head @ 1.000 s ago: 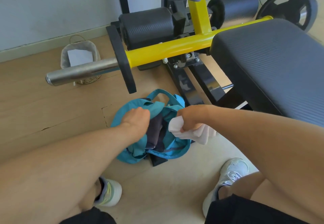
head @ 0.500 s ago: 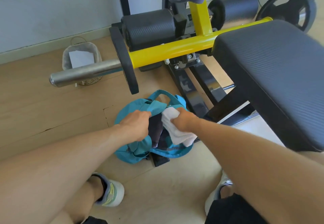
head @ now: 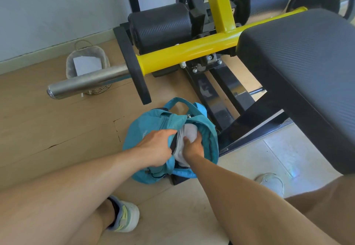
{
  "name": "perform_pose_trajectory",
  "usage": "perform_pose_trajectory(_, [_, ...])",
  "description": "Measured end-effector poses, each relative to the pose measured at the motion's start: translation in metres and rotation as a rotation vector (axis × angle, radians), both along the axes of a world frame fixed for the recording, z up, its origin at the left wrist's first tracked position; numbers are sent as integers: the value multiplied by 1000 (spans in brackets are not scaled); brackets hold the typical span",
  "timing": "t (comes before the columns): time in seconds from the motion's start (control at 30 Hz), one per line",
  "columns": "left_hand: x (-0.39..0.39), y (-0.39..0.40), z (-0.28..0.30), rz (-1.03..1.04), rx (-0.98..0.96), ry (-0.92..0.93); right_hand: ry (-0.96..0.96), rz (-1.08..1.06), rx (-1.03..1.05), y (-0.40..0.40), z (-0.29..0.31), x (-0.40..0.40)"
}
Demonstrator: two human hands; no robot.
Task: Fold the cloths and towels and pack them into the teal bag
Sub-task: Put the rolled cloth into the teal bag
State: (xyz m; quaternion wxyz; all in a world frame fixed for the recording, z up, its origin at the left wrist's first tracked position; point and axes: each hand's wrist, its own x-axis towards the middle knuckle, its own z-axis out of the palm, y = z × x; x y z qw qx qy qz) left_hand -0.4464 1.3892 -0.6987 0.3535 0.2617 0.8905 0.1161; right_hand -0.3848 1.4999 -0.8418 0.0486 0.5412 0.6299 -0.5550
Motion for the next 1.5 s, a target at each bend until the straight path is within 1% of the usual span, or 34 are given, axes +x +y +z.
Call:
perform_pose_trajectory(0.1, [-2, 3, -1, 21, 10, -7, 1, 23, 42, -5, -4, -2])
perform_pose_trajectory(0.17, [-2, 3, -1, 22, 7, -13, 45, 38, 44, -6, -7, -2])
perform_pose_trajectory(0.23, [-2, 3, 0, 5, -9, -20, 140, 28, -27, -7, -10, -2])
perform_pose_trajectory(0.3, [-2, 3, -1, -5, -22, -22, 223, -27, -157, -7, -13, -5])
perform_pose_trajectory(0.37, [-4, 3, -3, -5, -19, -17, 236, -93, -264, -6, -12, -11])
perform_pose_trajectory(0.4, [-5, 3, -4, -5, -14, -12, 237, -116, -277, -5, -11, -13])
perform_pose_trajectory(0.43, [-7, 3, -5, 1, -12, -5, 240, -123, -254, -4, -11, -15])
perform_pose_trajectory(0.5, [-10, 2, -7, 22, -15, 9, 223, -100, -109, -1, -12, -11])
perform_pose_trajectory(0.57, [-12, 0, -8, 43, -24, 11, 142, -42, 58, 0, -14, -3])
perform_pose_trajectory(0.63, [-14, -3, -10, 57, -31, 11, 88, 8, 139, -1, -17, 3])
perform_pose_trajectory(0.73, [-16, -3, -11, 57, -36, 10, 58, 34, 159, 0, -22, 2])
perform_pose_trajectory(0.97, [-14, -5, -9, 35, -85, 71, 89, 107, 232, 7, -27, 17])
perform_pose_trajectory(1.1, [-10, -4, -7, -7, -77, 60, 51, 156, 277, 5, -23, 12])
perform_pose_trajectory(1.17, [-7, -3, -7, -23, -60, 44, 39, 150, 250, 1, -19, 3])
perform_pose_trajectory(1.27, [-5, 0, -6, -25, -43, 25, 41, 144, 143, -7, -15, -8])
perform_pose_trajectory(1.33, [-6, 1, -4, -26, -44, 25, 16, 170, 130, -9, -17, -11])
perform_pose_trajectory(1.43, [-8, 3, -1, -23, -46, 18, -67, 217, 304, -10, -18, -4])
perform_pose_trajectory(1.5, [-9, 4, 1, -27, -46, 17, -34, 249, 459, -13, -14, 4])
